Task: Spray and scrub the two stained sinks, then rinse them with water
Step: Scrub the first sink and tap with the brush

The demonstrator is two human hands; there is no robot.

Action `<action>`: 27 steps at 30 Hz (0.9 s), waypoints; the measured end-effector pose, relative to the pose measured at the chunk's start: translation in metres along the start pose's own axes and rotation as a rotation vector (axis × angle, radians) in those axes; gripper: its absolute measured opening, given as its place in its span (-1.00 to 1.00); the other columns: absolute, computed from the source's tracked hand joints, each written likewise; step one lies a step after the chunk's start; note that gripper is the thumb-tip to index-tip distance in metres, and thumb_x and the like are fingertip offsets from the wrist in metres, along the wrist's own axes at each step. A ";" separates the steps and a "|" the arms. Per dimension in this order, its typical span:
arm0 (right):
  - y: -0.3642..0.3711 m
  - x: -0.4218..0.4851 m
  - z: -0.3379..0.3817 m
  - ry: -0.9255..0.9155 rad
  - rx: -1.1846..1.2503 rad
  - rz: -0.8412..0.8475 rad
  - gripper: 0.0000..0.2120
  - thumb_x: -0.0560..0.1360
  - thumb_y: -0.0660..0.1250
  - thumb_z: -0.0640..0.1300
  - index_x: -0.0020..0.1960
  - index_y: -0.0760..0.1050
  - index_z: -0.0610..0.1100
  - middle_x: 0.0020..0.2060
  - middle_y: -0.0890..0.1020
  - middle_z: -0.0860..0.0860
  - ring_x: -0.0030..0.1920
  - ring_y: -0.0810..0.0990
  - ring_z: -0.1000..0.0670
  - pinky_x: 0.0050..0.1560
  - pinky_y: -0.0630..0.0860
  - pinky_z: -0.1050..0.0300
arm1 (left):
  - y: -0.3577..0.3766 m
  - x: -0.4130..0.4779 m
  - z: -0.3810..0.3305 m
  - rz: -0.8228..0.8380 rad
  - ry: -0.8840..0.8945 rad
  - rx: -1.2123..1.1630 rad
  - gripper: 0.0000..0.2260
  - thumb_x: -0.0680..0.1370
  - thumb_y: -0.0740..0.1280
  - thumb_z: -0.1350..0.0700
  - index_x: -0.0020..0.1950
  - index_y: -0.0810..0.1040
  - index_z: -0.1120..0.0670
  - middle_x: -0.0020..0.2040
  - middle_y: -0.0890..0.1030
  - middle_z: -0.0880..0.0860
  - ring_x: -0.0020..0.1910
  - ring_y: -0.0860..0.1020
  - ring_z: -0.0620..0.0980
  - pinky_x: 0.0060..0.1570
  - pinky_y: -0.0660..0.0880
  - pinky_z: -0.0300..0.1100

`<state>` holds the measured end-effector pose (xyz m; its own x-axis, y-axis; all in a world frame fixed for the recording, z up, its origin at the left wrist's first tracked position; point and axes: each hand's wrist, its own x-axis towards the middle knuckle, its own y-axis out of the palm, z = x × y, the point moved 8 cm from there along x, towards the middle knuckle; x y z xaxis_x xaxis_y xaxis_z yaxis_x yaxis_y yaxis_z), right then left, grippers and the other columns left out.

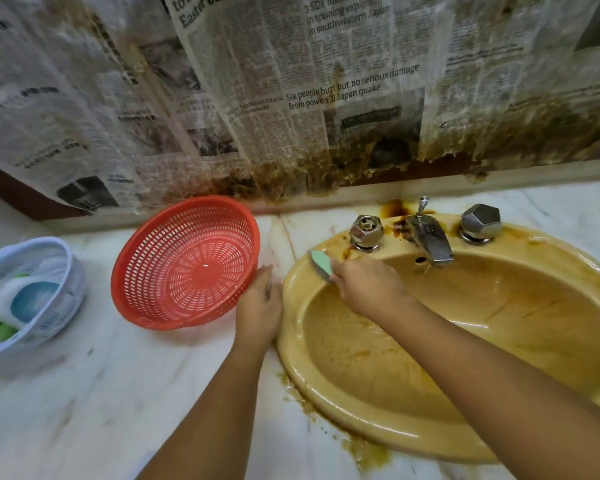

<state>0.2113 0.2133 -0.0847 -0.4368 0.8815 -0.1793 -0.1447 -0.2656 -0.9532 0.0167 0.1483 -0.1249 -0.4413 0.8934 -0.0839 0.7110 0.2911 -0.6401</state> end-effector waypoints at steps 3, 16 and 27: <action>0.008 -0.009 0.014 -0.110 0.004 0.121 -0.67 0.71 0.14 0.11 0.40 0.49 0.08 0.13 0.61 -0.09 0.15 0.57 -0.18 0.00 0.46 -0.04 | -0.005 0.002 0.002 -0.028 -0.006 -0.002 -0.66 0.68 0.26 0.11 0.46 0.50 0.14 0.42 0.54 0.06 0.39 0.47 -0.03 0.35 0.32 -0.22; -0.005 0.001 -0.040 0.180 -0.110 0.057 -0.60 0.72 0.11 0.05 0.56 0.28 0.14 0.07 0.62 -0.11 0.05 0.61 -0.18 -0.18 0.40 0.03 | 0.040 0.087 -0.046 0.108 0.230 0.117 -0.66 0.67 0.22 0.07 0.42 0.56 0.08 0.33 0.61 0.07 0.32 0.55 0.08 0.36 0.46 -0.03; 0.002 0.007 -0.007 0.153 -0.147 0.109 -0.59 0.73 0.06 0.09 0.57 0.23 0.13 0.03 0.59 -0.09 -0.01 0.58 -0.18 -0.18 0.43 0.01 | 0.050 0.112 -0.023 0.256 0.542 0.289 -0.60 0.71 0.15 -0.03 0.54 0.45 0.01 0.57 0.38 -0.03 0.58 0.24 -0.11 0.51 -0.08 -0.37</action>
<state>0.2143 0.2214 -0.0891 -0.3018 0.9026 -0.3071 0.0317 -0.3125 -0.9494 0.0151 0.2704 -0.1488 0.1138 0.9897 0.0870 0.5479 0.0105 -0.8365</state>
